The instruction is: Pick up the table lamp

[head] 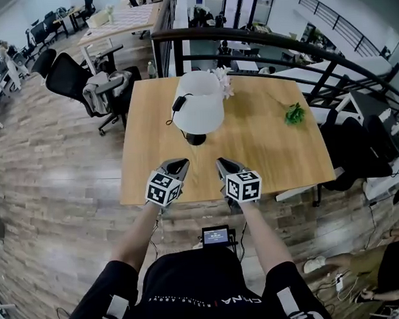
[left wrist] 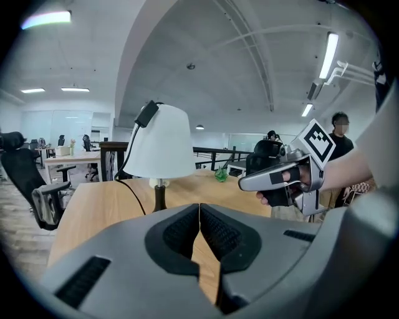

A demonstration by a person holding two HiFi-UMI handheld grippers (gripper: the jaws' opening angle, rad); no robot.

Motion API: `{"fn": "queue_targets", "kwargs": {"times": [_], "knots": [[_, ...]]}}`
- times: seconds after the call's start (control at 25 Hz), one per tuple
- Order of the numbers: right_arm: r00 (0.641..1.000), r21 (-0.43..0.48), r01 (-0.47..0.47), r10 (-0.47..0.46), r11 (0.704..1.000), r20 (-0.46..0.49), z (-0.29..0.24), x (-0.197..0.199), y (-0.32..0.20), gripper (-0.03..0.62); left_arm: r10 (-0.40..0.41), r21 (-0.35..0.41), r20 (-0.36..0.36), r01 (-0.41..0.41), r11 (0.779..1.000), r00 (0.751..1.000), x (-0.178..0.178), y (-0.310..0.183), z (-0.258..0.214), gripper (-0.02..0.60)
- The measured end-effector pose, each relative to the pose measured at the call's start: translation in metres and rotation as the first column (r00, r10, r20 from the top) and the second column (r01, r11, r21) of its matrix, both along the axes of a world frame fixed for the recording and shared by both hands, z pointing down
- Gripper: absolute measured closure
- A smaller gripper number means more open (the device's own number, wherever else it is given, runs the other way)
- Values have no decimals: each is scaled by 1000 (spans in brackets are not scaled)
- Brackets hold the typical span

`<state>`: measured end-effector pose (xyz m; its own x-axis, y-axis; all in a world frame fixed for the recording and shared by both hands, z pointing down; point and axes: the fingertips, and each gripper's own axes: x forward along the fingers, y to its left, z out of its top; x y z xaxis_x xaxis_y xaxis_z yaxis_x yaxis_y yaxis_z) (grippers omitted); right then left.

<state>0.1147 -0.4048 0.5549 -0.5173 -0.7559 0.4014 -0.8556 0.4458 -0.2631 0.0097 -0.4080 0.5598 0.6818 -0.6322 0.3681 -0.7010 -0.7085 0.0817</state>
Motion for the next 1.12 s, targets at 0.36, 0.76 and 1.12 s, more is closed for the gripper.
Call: {"fn": "queue_targets", "kwargs": {"times": [0.36,0.76,1.12], "knots": [[999,-11,48,-48,999,20,6,19,-55,546,-36,6,11,36,999,999,27,-48,-6,561],[998,6,59,-59,998,-26,2,-14,-72,546,4,20,-3,-4,1000,1000,12,-75,-11,561],[999,15,17,-16,1000,-39,-3,-27,-79,546,46,32,-24,-45,998,999,-2,-86,-17,561]]}}
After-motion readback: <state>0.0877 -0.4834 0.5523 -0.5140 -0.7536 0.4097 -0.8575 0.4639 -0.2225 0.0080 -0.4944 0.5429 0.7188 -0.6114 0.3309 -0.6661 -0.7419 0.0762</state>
